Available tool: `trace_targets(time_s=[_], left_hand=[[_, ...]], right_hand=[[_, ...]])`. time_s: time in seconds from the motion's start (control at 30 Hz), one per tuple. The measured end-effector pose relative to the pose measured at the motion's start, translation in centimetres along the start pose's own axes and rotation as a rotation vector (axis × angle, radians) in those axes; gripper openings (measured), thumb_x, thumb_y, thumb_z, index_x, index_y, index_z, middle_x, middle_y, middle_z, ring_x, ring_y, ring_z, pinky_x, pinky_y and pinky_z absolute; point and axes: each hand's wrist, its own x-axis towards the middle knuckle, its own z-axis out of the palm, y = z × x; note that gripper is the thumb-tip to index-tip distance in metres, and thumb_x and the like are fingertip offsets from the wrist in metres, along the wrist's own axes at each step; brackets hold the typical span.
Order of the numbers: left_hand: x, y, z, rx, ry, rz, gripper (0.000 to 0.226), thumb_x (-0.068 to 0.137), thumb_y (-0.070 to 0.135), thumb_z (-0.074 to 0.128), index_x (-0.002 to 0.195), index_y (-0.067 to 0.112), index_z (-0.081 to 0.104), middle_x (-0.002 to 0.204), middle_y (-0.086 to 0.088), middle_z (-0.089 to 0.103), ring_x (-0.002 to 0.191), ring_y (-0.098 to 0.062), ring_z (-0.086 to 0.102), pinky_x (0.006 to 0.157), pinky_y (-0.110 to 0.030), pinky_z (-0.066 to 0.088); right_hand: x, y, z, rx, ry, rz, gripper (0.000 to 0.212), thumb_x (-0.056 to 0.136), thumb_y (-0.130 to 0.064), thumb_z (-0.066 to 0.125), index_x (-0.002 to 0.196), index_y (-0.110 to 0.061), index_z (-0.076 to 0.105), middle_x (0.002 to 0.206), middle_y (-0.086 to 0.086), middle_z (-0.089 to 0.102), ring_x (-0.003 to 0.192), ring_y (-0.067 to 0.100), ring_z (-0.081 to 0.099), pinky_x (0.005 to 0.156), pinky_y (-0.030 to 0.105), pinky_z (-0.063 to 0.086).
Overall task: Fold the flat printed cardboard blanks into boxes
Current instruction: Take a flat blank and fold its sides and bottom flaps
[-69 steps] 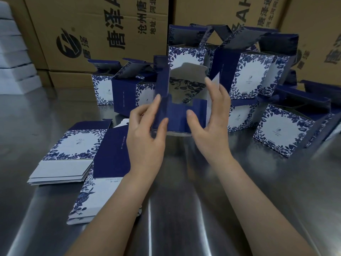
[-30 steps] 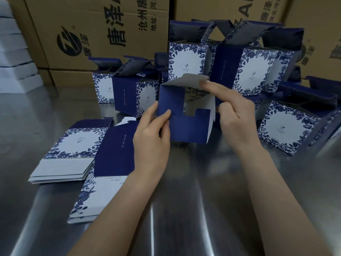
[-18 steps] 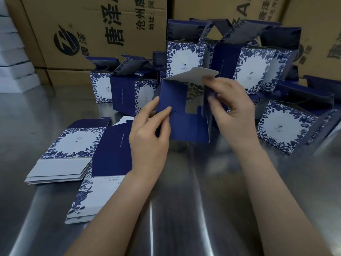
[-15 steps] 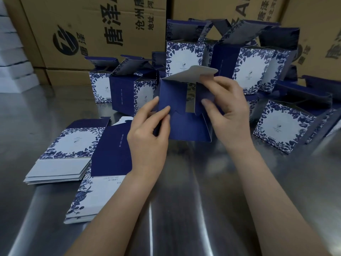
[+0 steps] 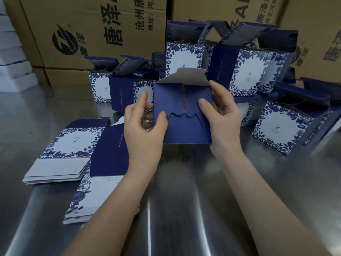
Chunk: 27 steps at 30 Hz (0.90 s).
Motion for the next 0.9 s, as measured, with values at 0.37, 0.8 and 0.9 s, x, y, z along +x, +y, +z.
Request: trace_targets(time_s=[0.37,0.8,0.9], left_hand=[[1.2,0.3,-0.3,-0.193,0.177,-0.119,0.011,0.090,0.021,0.070,0.098,0.029,0.073,0.107,0.004,0.066,0.089,0.008,0.062,0.079,-0.011,0.046],[1.0,0.1,-0.5,-0.129,0.220,-0.059,0.012,0.090,0.016,0.070,0.093,0.026,0.074,0.100,0.009,0.072,0.096,0.000,0.065,0.082,-0.012,0.046],[1.1,0.1,-0.6,-0.125,0.215,-0.070,0.012,0.090,0.016,0.070,0.091,0.027,0.074,0.100,0.008,0.072,0.096,-0.001,0.066,0.083,-0.015,0.048]], right_hand=[[-0.9,-0.2,1.0,0.173,-0.090,0.066,0.028,0.095,-0.008,0.058,0.118,-0.023,0.061,0.116,-0.006,0.068,0.113,0.013,0.061,0.100,0.030,0.049],[-1.4,0.7,1.6,0.050,0.048,0.155,0.034,0.099,-0.013,0.056,0.132,-0.013,0.060,0.129,-0.012,0.063,0.127,0.002,0.052,0.114,0.034,0.039],[-1.4,0.7,1.5,0.029,0.039,0.134,0.033,0.098,-0.015,0.057,0.131,-0.015,0.060,0.122,-0.022,0.064,0.124,-0.003,0.052,0.113,0.030,0.039]])
